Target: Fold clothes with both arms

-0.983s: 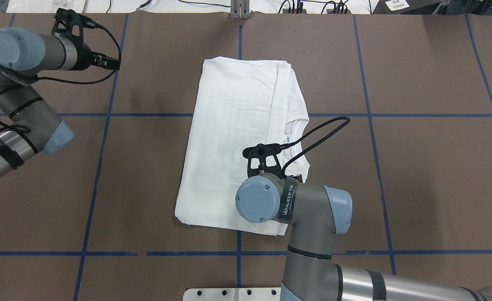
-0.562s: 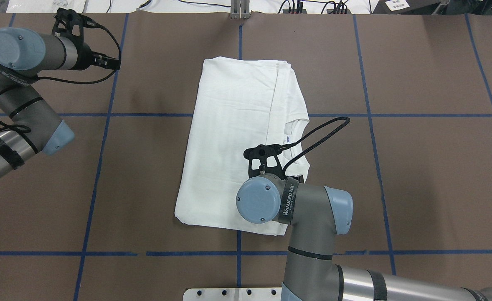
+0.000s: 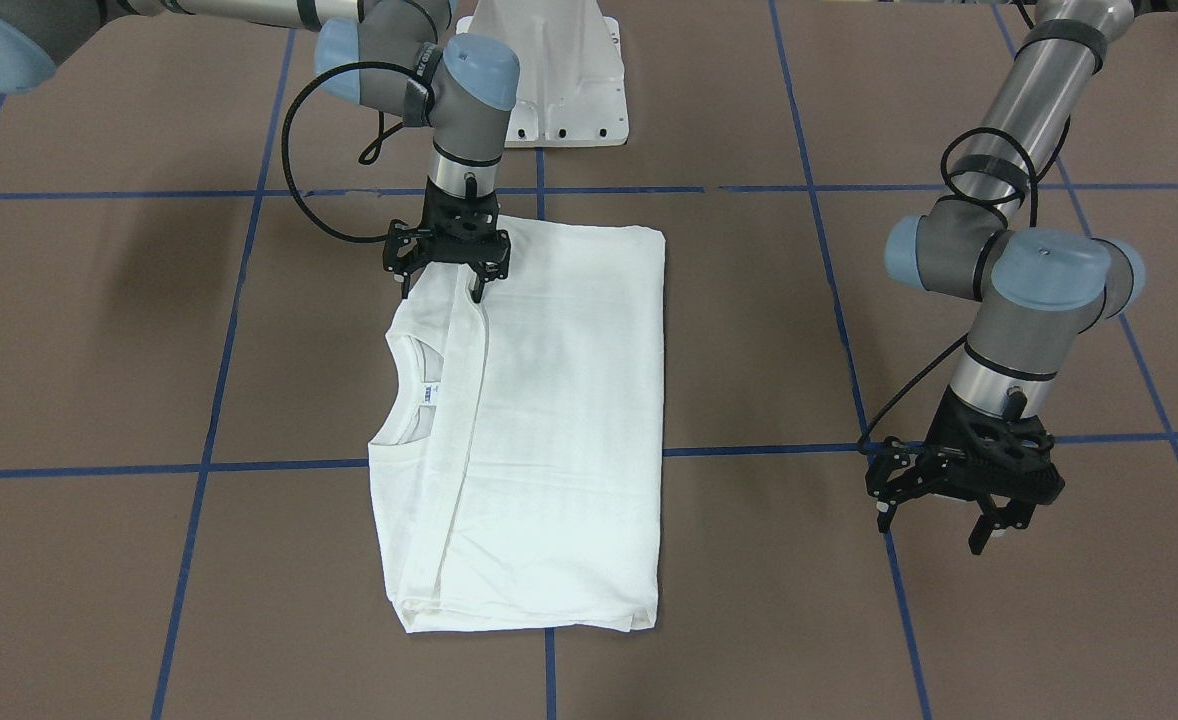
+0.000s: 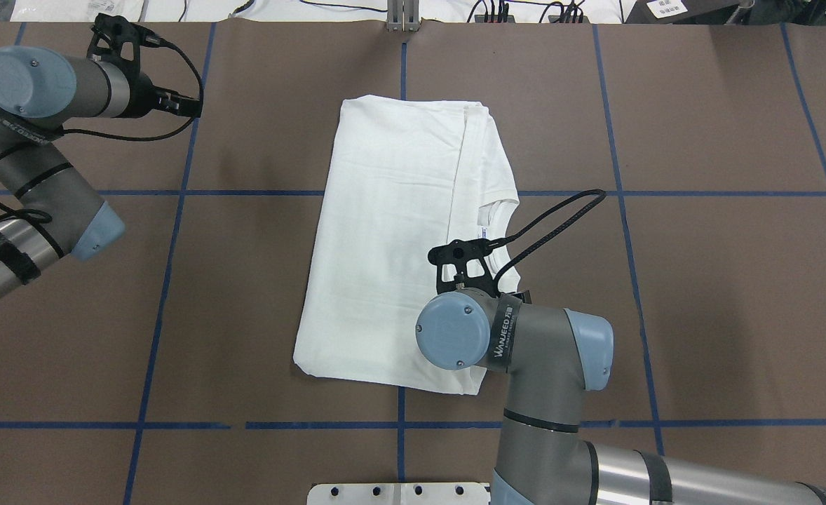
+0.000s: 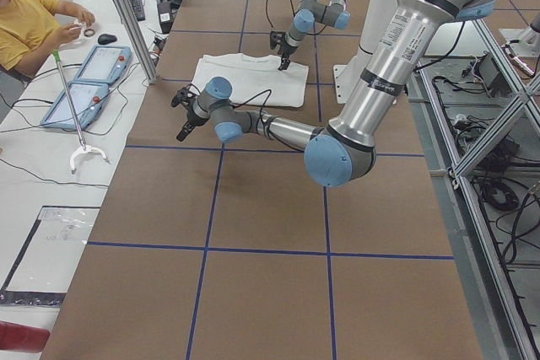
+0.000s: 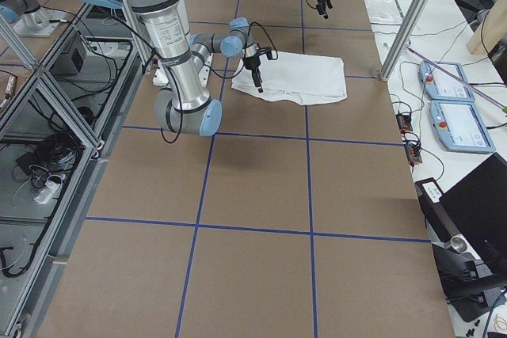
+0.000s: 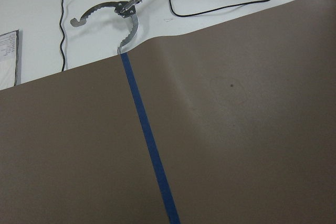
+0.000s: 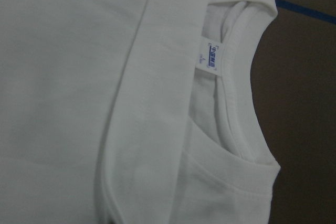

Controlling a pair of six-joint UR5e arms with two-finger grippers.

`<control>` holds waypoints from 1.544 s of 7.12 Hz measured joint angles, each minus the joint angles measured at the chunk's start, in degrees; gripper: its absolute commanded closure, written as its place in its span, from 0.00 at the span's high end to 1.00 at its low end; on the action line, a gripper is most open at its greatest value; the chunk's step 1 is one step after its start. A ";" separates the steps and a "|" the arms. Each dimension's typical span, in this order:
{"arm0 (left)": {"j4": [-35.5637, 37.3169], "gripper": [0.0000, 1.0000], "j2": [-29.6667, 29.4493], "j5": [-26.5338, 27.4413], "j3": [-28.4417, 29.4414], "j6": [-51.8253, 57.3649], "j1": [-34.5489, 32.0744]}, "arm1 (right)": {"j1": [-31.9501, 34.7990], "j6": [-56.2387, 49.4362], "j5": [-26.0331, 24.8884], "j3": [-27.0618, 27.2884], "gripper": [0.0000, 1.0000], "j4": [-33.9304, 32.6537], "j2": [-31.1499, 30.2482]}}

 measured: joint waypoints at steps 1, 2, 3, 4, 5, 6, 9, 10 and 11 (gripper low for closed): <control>0.00 1.00 -0.02 0.00 -0.03 -0.04 0.02 | 0.28 -1.33 0.04 3.59 1.00 -2.23 -2.17; 0.00 1.00 -0.04 0.00 -0.06 -0.16 0.06 | 0.49 -2.32 -0.02 6.61 1.00 -4.56 -4.12; 0.00 1.00 -0.04 0.00 -0.09 -0.28 0.07 | 0.63 -2.74 -0.12 8.22 1.00 -5.67 -5.72; -0.02 1.00 -0.05 0.00 -0.11 -0.32 0.15 | 0.70 -2.73 -0.12 9.02 1.00 -5.92 -6.21; -0.04 1.00 -0.05 0.00 -0.11 -0.34 0.27 | 0.83 -2.47 -0.11 9.26 1.00 -5.03 -5.20; -0.02 1.00 -0.05 0.00 -0.08 -0.35 0.43 | 1.02 -2.40 -0.06 9.00 0.94 -1.52 -3.63; -0.06 1.00 0.29 0.07 0.03 -0.33 0.52 | 0.81 -2.58 0.80 1.27 0.68 22.28 -3.13; -0.08 1.00 0.48 0.08 0.03 -0.31 0.51 | 0.76 -2.92 1.66 -0.51 0.60 27.15 -3.76; -0.15 1.00 0.66 0.09 0.02 -0.33 0.50 | 0.75 -4.09 2.90 -1.10 0.57 29.50 -4.26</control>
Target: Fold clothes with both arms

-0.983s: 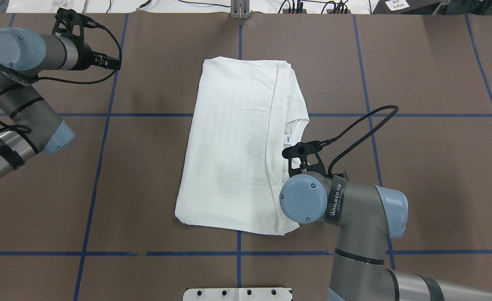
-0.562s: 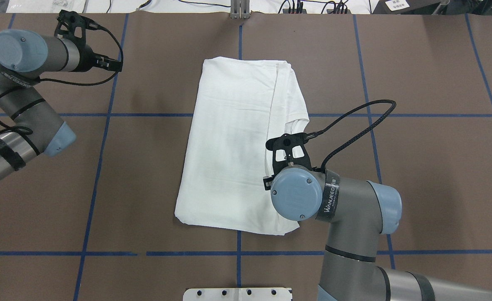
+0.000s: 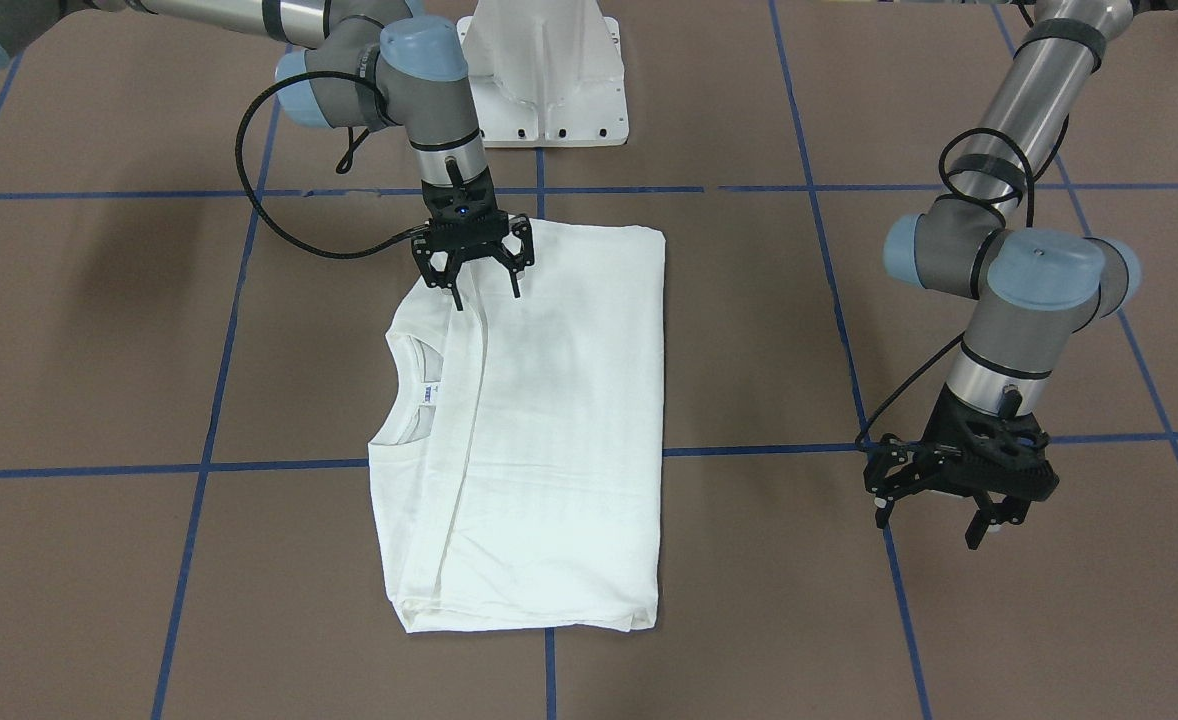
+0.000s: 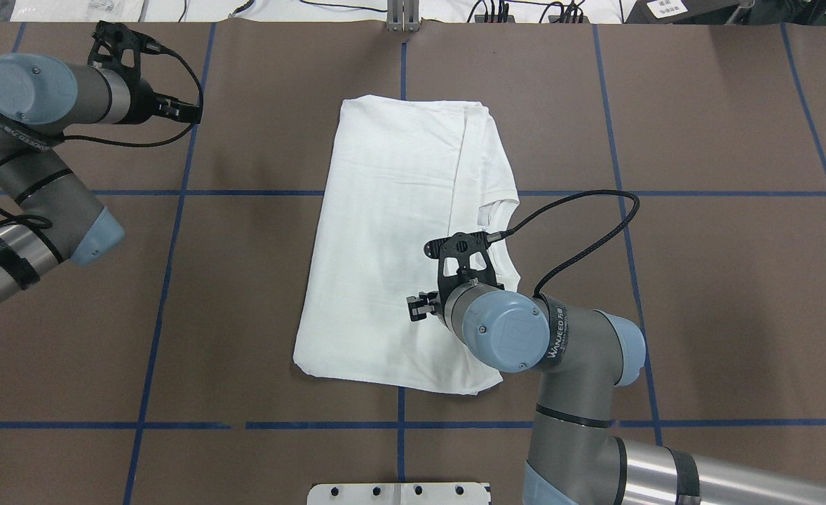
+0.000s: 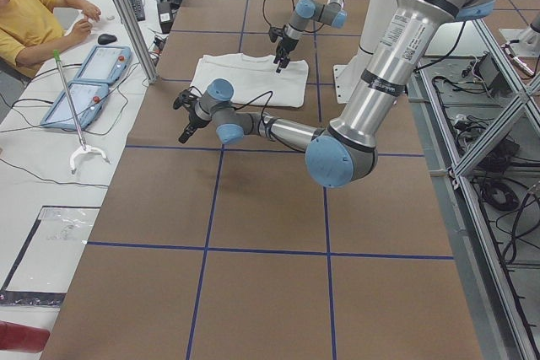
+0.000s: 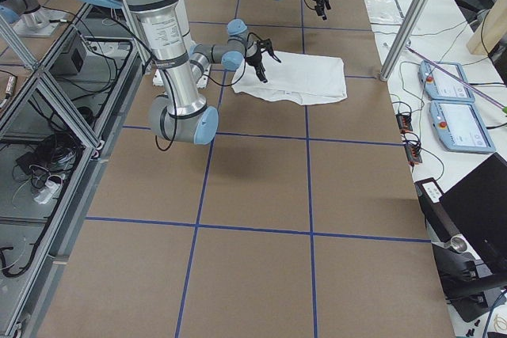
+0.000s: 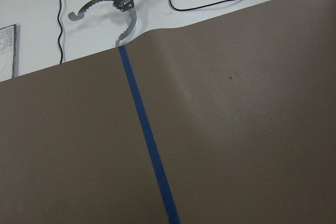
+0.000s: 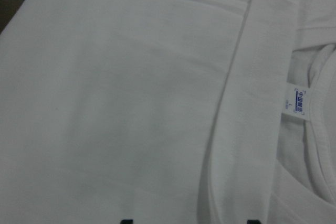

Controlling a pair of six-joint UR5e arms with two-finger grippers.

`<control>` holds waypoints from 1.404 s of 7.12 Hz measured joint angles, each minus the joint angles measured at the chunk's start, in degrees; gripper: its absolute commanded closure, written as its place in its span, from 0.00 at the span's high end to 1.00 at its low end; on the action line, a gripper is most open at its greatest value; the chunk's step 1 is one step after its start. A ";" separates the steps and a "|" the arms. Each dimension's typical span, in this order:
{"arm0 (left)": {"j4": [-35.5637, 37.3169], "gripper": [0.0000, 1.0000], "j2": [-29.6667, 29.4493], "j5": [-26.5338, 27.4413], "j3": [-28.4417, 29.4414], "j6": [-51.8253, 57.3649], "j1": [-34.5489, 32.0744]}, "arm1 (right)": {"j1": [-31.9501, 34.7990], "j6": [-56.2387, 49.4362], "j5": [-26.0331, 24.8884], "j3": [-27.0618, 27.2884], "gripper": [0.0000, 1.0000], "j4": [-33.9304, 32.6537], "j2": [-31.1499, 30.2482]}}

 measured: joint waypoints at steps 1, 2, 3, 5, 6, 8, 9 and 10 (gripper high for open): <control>-0.51 1.00 0.13 0.00 0.08 -0.06 0.00 | 0.05 -1.53 0.79 -0.13 0.55 1.02 -0.49; -1.32 1.00 0.21 0.00 0.20 -0.27 0.01 | 0.09 -2.36 1.13 -0.07 0.54 1.39 -1.10; -1.73 1.00 0.23 0.00 0.25 -0.56 0.03 | 0.15 -2.74 1.29 0.09 0.43 1.49 -1.50; -1.93 1.00 0.25 0.00 0.29 -0.84 0.03 | 0.30 -2.95 1.43 0.41 0.00 1.50 -1.69; -1.95 1.00 0.26 0.00 0.28 -0.88 0.03 | 0.38 -2.98 1.37 0.62 0.00 1.41 -1.72; -1.96 1.00 0.26 0.00 0.16 -1.04 0.03 | 0.68 -2.93 1.18 3.36 0.00 0.48 -3.59; -1.96 1.00 0.26 0.00 0.13 -1.39 0.03 | 0.71 -2.85 1.02 6.16 0.00 0.20 -6.58; -1.96 1.00 0.26 0.00 0.12 -1.78 0.03 | 0.74 -2.64 0.47 8.31 0.00 0.07 -9.42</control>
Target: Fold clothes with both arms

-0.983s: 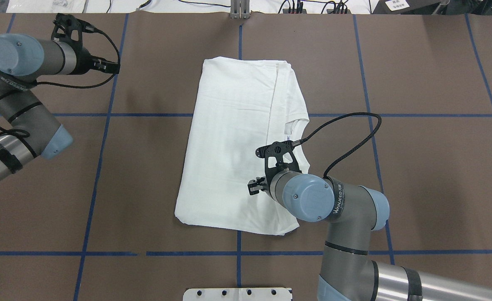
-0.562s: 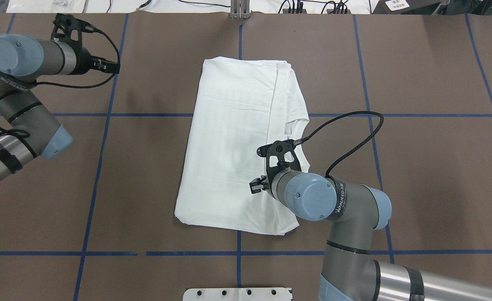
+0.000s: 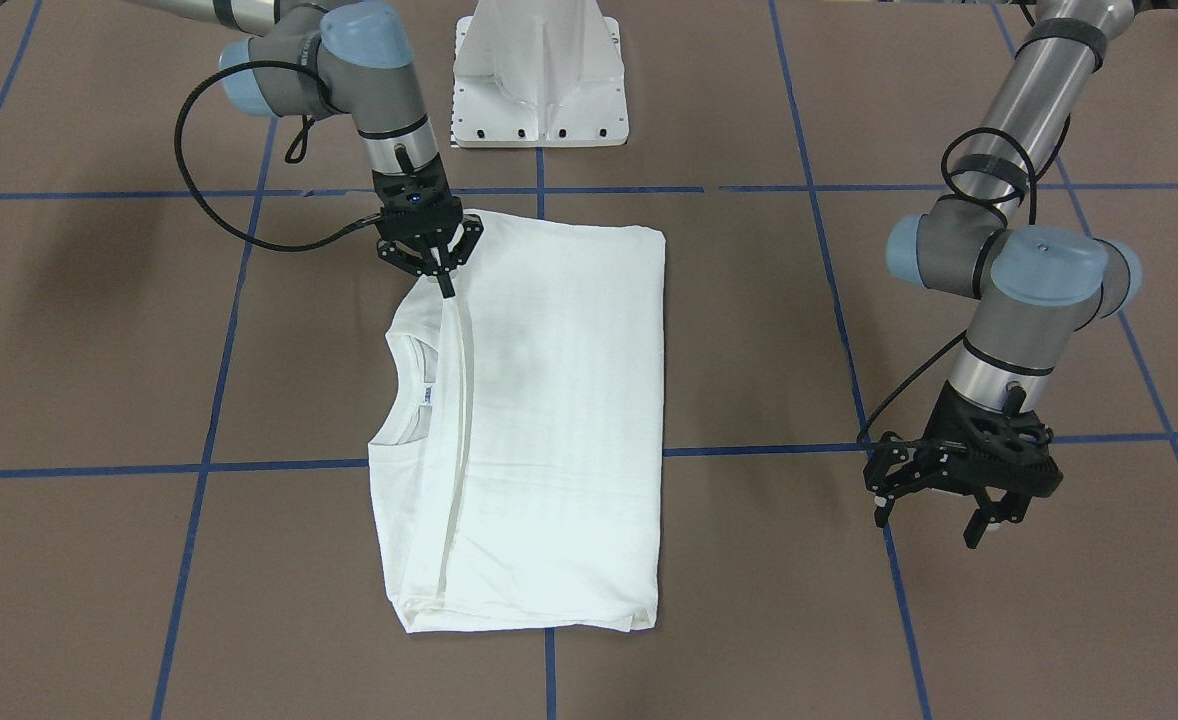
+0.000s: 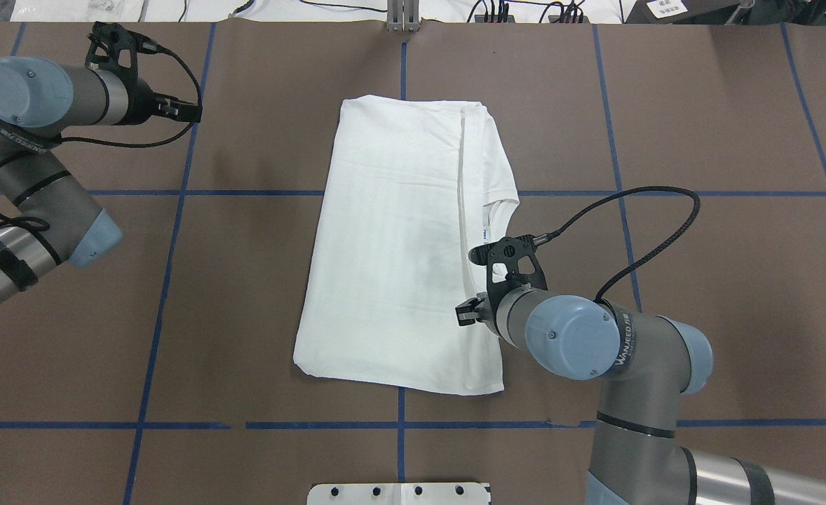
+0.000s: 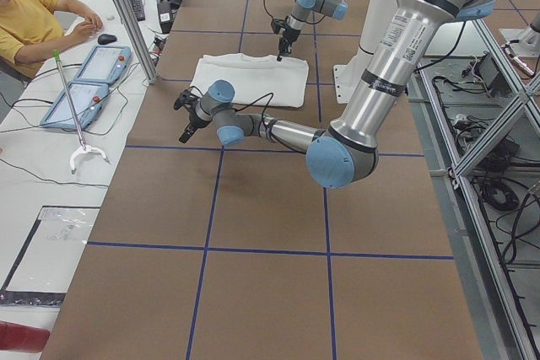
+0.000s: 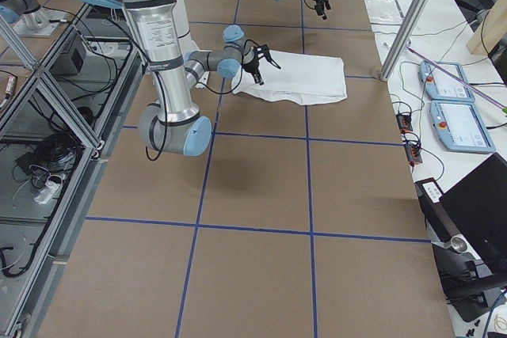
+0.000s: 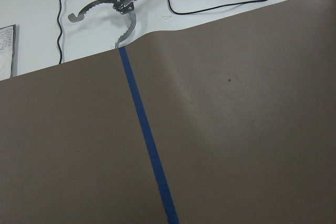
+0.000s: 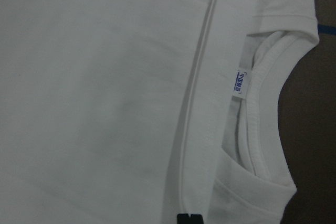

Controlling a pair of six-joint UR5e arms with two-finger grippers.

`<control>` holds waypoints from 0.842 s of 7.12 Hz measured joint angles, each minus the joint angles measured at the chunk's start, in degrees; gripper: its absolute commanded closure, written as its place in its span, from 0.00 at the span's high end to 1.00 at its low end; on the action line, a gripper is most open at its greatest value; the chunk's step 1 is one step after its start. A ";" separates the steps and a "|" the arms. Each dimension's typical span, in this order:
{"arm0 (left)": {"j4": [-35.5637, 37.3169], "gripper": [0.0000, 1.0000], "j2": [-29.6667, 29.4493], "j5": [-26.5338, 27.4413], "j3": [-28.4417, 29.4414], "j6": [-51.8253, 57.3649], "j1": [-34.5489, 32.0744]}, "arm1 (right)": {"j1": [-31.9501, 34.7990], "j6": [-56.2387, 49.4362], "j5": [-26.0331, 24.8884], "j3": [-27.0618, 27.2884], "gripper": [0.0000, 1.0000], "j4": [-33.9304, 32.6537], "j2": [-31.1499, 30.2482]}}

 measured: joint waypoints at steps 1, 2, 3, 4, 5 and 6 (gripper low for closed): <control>-0.02 1.00 0.00 0.00 0.04 -0.17 0.00 | 0.00 0.27 -0.86 1.41 0.00 -0.03 -2.39; -0.04 1.00 0.00 0.00 0.11 -0.23 0.00 | -0.06 0.51 -1.66 2.26 0.99 -0.02 -4.22; -0.02 1.00 -0.02 0.00 0.14 -0.25 0.03 | -0.35 0.64 -2.35 2.37 1.00 -0.03 -5.02; -0.02 1.00 -0.03 0.00 0.15 -0.26 0.09 | -0.75 0.68 -2.85 2.19 1.00 -0.02 -5.05; -0.04 1.00 -0.04 -0.02 0.09 -0.26 0.13 | -0.64 0.65 -3.13 1.88 1.00 -0.09 -4.49; -0.02 1.00 -0.07 -0.15 -0.27 -0.26 0.16 | 0.33 0.51 -2.94 1.47 1.00 -0.49 -2.94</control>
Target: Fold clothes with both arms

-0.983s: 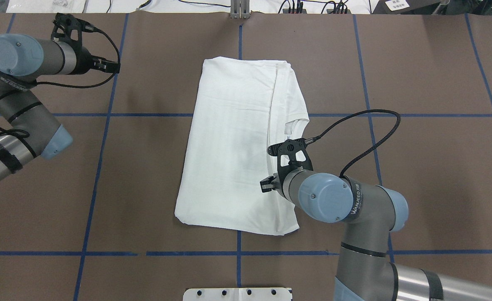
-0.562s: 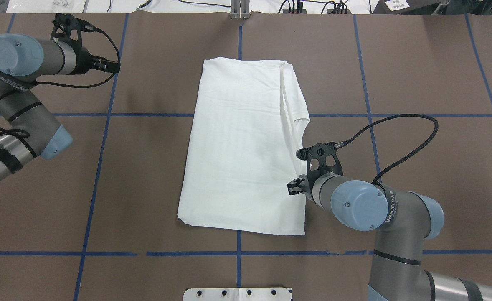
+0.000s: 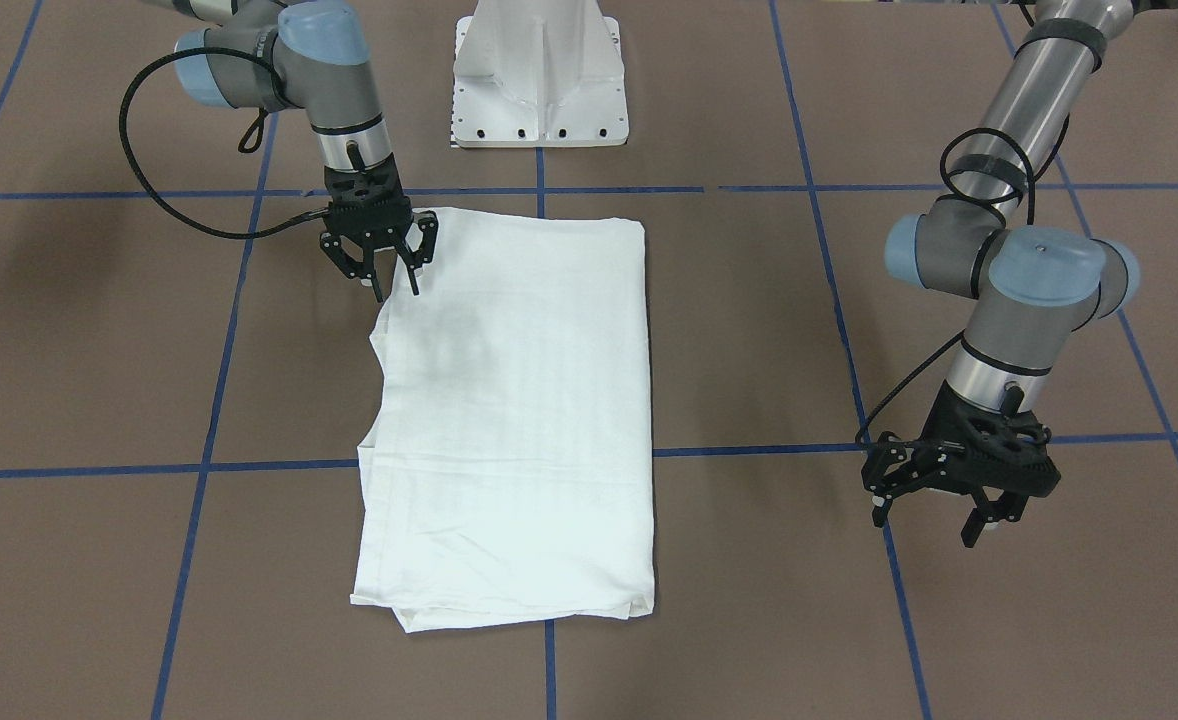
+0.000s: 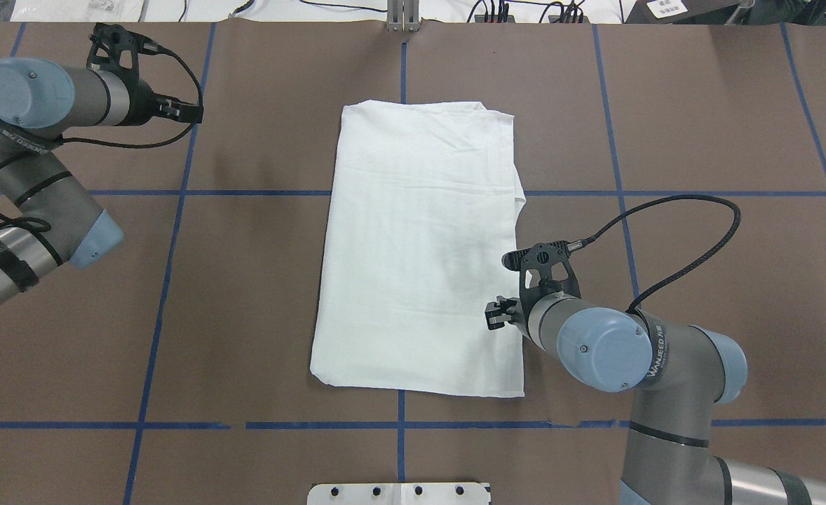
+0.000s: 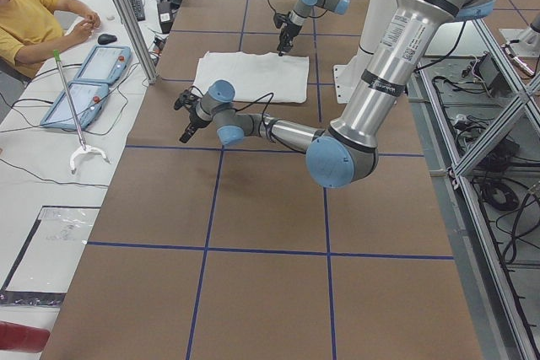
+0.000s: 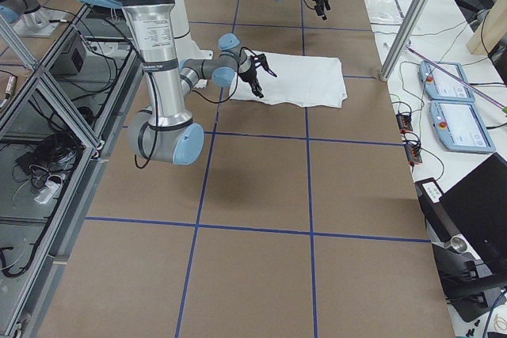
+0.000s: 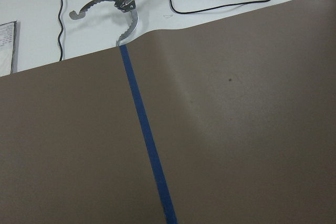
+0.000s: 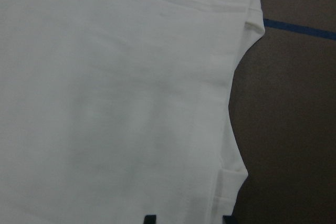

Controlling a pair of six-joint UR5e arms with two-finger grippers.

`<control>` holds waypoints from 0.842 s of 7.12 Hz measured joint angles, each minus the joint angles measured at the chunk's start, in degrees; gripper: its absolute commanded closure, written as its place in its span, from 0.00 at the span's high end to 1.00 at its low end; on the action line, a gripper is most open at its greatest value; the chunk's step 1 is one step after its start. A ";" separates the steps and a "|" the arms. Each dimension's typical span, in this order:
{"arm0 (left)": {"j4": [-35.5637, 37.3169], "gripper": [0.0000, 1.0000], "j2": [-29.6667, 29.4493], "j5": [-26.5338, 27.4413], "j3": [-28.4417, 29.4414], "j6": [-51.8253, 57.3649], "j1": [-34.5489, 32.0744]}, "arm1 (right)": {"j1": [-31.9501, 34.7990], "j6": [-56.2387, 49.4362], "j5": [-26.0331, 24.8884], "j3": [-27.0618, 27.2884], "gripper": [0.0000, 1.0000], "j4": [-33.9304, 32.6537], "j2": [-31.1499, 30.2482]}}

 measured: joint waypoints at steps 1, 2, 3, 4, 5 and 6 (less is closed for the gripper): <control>0.11 1.00 0.00 -1.20 -1.26 -0.16 0.00 | 1.45 -0.03 1.20 -0.24 1.00 -0.64 1.90; 0.41 1.00 0.44 -3.97 -3.78 -1.68 -0.01 | 2.75 0.16 3.12 0.48 1.00 -1.00 2.67; 0.71 1.00 2.01 -6.55 -7.98 -5.51 0.30 | 3.34 1.51 4.28 2.68 1.00 -1.11 1.76; 0.86 1.00 5.35 -7.86 -14.47 -10.73 2.18 | 3.36 4.94 4.76 5.85 1.00 -1.11 -0.64; 0.99 1.00 9.78 -8.24 -22.04 -16.50 5.75 | 2.93 8.71 4.87 9.12 1.00 -1.02 -3.49; 1.11 1.00 14.39 -7.75 -29.62 -22.55 10.42 | 1.82 12.03 4.78 12.45 1.00 -0.93 -6.47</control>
